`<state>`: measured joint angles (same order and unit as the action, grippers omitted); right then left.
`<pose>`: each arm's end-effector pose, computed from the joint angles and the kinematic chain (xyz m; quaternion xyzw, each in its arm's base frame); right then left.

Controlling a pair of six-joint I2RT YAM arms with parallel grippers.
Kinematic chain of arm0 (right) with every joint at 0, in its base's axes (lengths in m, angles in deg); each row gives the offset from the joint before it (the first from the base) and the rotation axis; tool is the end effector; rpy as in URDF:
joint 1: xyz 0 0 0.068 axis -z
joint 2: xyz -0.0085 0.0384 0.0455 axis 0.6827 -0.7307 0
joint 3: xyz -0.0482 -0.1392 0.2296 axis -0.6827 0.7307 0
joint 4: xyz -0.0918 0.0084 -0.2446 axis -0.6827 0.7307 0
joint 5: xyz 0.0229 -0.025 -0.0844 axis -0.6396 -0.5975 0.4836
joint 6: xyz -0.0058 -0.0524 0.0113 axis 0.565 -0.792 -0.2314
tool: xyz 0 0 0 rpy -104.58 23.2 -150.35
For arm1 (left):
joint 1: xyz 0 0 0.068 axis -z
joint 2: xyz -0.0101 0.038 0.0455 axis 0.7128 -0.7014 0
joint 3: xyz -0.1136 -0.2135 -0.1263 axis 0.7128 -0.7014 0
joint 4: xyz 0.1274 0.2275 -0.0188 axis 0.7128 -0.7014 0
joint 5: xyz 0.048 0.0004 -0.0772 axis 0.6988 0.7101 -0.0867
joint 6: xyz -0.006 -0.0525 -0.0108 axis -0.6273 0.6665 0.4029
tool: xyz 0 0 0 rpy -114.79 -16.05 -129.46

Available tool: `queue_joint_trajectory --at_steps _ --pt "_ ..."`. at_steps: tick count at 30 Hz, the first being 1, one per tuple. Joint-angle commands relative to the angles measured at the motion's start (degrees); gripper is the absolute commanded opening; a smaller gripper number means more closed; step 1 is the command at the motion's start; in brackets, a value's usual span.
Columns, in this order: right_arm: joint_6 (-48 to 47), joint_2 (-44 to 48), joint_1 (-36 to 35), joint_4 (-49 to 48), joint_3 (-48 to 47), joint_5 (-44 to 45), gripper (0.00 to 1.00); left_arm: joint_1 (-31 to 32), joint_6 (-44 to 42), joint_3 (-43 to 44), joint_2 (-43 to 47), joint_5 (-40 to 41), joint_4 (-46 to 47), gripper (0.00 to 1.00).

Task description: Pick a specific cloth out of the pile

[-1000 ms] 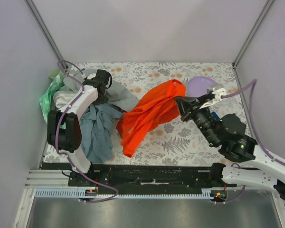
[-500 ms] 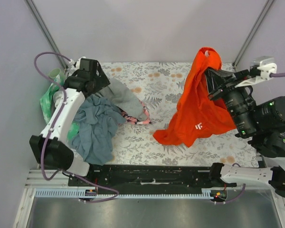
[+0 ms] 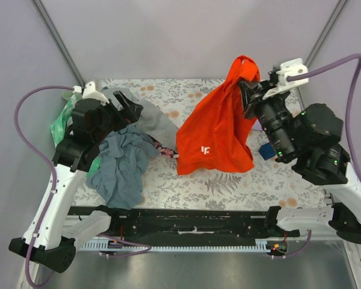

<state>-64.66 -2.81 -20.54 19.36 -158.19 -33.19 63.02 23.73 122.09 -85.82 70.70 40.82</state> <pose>0.0901 0.1284 0.5757 -0.1099 0.6147 0.1449 0.7676 0.1869 -0.0563 0.4355 -0.1517 0.7938 -0.2357 0.5398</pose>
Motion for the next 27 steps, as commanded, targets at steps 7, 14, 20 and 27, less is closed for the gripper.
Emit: queue_joint_trajectory --at_steps 7,14,20,27 --pt "0.9 -1.7 10.4 -0.7 3.4 8.4 0.0 1.6 0.2 -10.7 1.3 -6.4 4.8 0.96" --pt "-1.9 -2.2 15.5 -0.1 3.5 10.3 0.0 2.3 0.2 -11.9 -1.4 -9.3 6.7 0.96" --pt "-0.9 -2.3 18.1 0.3 3.5 7.1 0.0 2.8 -0.1 -12.4 -3.1 -9.1 6.5 0.96" --pt "5.5 -2.6 18.9 1.1 11.0 5.1 0.0 3.3 0.5 -13.9 -3.6 -8.9 6.6 0.97"
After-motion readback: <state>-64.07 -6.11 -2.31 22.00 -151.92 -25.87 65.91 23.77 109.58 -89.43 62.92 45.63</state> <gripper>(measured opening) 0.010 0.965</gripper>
